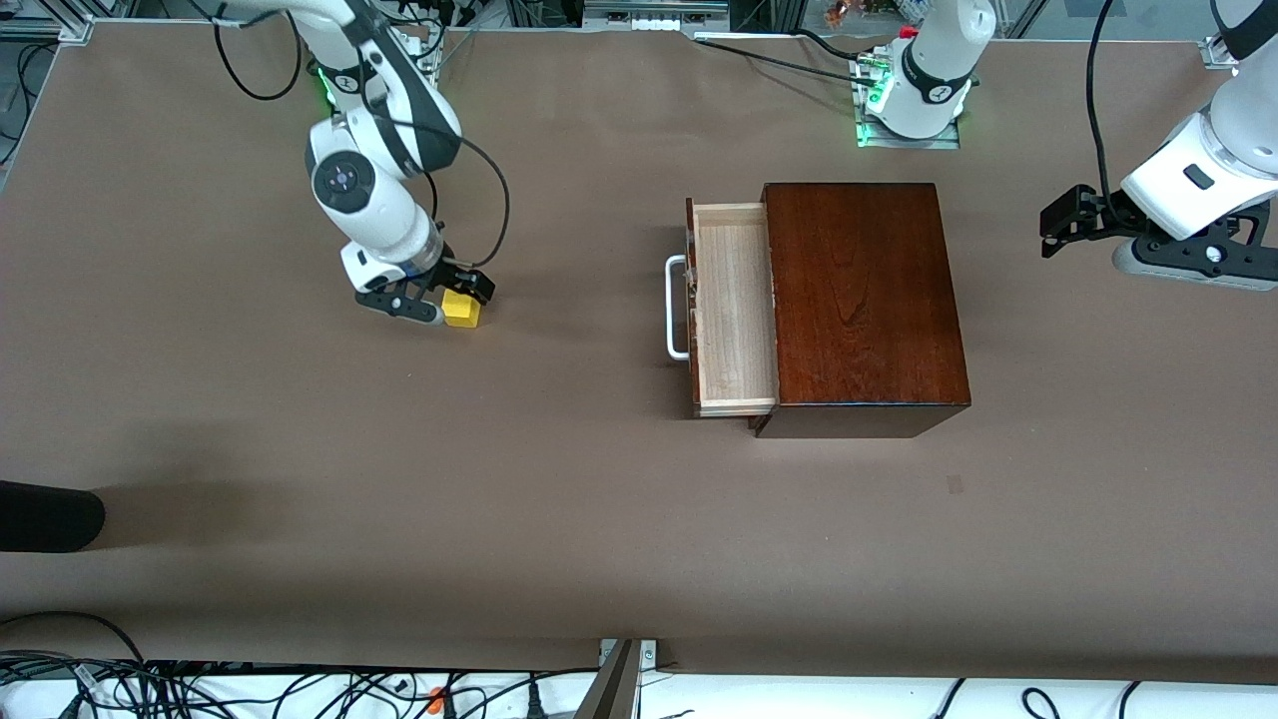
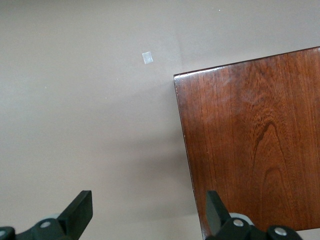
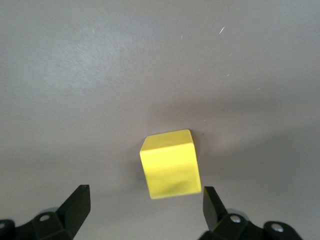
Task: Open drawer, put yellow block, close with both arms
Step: 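Close the right gripper on the yellow cube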
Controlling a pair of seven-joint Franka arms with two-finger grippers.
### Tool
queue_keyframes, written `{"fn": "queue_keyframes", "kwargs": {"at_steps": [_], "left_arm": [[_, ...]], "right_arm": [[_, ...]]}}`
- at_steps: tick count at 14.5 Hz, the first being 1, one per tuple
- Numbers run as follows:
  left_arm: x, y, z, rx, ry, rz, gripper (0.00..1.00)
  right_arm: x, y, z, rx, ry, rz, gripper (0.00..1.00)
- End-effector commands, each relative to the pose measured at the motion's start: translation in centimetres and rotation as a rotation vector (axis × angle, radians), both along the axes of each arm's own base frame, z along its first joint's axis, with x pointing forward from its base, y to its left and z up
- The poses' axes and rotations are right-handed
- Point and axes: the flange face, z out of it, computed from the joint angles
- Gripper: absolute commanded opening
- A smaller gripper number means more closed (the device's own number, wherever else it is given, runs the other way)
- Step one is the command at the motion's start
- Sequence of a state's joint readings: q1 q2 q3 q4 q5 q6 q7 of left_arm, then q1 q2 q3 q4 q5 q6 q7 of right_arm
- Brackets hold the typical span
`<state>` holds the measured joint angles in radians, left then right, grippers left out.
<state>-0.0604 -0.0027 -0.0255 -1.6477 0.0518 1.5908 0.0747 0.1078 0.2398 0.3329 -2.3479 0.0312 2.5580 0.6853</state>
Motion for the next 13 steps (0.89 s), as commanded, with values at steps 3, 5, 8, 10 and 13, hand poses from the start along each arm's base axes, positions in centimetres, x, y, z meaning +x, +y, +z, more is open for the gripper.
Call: {"fn": "queue_keyframes", "kwargs": {"at_steps": [3,5,8,10,13], "left_arm": [[-0.2,0.1,0.8,-0.029,0.003,-0.007,1.00],[-0.2,0.1,0.8,-0.030,0.003,-0.008,1.00],[-0.2,0.1,0.8,-0.029,0.004,-0.008,1.00],[-0.2,0.1,0.8,-0.029,0.004,-0.008,1.00],[-0.2,0.1,0.8,-0.029,0.004,-0.008,1.00]], "right_arm": [[0.9,-0.9,-2.3,-0.021,-0.019,0.032,1.00],[0.7,-0.8,-3.5,-0.019,-0.010,0.039,1.00],[0.3,-0.7,-4.8,-0.024,0.014,0.049,1.00],[0.3,-0.6,-4.9,-0.026,0.015,0.059,0.60],[1.3,-0.9,-4.2,-0.022,0.000,0.054,0.00]]}}
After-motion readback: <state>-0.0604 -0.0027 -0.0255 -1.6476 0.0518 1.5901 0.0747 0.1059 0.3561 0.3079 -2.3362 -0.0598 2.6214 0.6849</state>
